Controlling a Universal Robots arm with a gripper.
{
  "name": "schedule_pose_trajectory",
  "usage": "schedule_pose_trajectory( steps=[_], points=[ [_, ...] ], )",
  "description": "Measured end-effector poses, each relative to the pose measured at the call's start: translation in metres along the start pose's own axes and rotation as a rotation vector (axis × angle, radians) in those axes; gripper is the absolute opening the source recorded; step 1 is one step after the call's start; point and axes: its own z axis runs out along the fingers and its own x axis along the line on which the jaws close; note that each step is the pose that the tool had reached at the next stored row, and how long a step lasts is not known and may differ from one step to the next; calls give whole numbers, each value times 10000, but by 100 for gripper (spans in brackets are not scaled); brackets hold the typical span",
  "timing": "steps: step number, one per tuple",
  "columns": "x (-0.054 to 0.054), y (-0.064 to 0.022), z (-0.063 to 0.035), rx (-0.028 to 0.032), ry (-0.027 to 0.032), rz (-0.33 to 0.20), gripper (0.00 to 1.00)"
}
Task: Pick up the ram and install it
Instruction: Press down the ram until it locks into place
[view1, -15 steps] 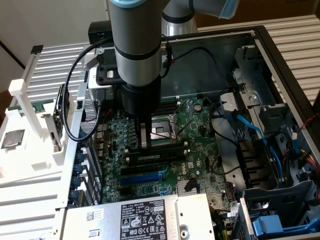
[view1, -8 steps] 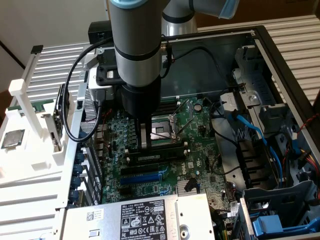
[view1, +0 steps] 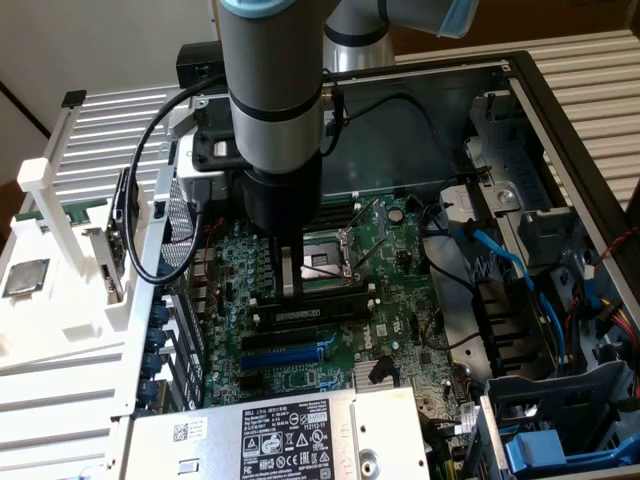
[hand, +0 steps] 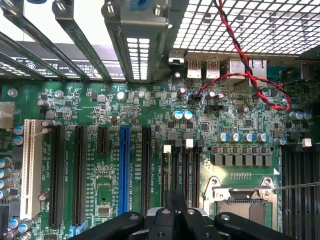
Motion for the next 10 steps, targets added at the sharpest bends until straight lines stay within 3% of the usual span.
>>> schedule_pose_trajectory(
  steps=[5, 10],
  points=[
    [-10, 8, -134, -9, 6, 1, 10],
    [-11, 9, -156, -8, 3, 1, 10]
  ],
)
